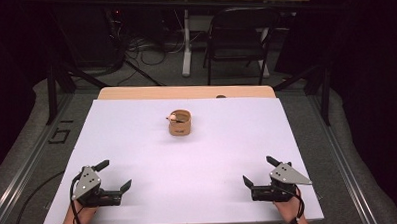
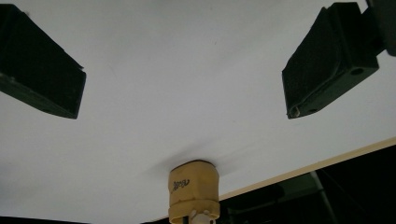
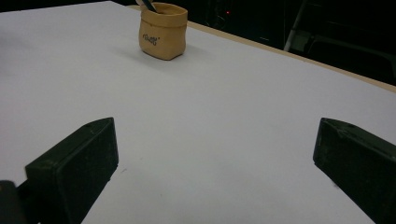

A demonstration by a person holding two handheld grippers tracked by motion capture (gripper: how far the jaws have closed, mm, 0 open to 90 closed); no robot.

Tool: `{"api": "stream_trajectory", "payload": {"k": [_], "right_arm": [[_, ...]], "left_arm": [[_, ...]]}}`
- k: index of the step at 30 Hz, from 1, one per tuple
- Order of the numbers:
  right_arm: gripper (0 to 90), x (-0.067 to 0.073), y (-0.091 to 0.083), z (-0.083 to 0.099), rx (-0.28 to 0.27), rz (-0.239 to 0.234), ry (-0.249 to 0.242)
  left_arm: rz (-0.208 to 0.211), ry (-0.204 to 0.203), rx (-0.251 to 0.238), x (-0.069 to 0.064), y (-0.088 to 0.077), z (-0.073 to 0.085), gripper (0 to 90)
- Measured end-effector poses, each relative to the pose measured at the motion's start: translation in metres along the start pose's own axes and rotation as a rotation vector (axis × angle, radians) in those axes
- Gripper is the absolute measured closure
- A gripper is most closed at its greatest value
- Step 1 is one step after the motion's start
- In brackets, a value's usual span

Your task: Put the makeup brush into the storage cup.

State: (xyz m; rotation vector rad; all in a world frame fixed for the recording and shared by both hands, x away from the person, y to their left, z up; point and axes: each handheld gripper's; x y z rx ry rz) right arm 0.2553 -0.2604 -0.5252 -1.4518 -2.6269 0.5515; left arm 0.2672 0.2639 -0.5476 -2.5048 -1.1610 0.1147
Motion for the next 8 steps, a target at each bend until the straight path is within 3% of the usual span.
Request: {"api": "stream_trajectory", "payload": {"k": [8], "right_arm": [[0.0, -0.0015, -0.0010, -0.0012, -0.003, -0.009, -0.003]], "left_arm": [[0.015, 0.021, 0.011, -0.0028, 0.0017, -0.0003, 0.0]]}}
Point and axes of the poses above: each handheld gripper's, and its own axes: y roughly forward along the jaws, z roughly out of its underside, x roughly to its left, and after that the axes turned 1 degree about x, right-handed
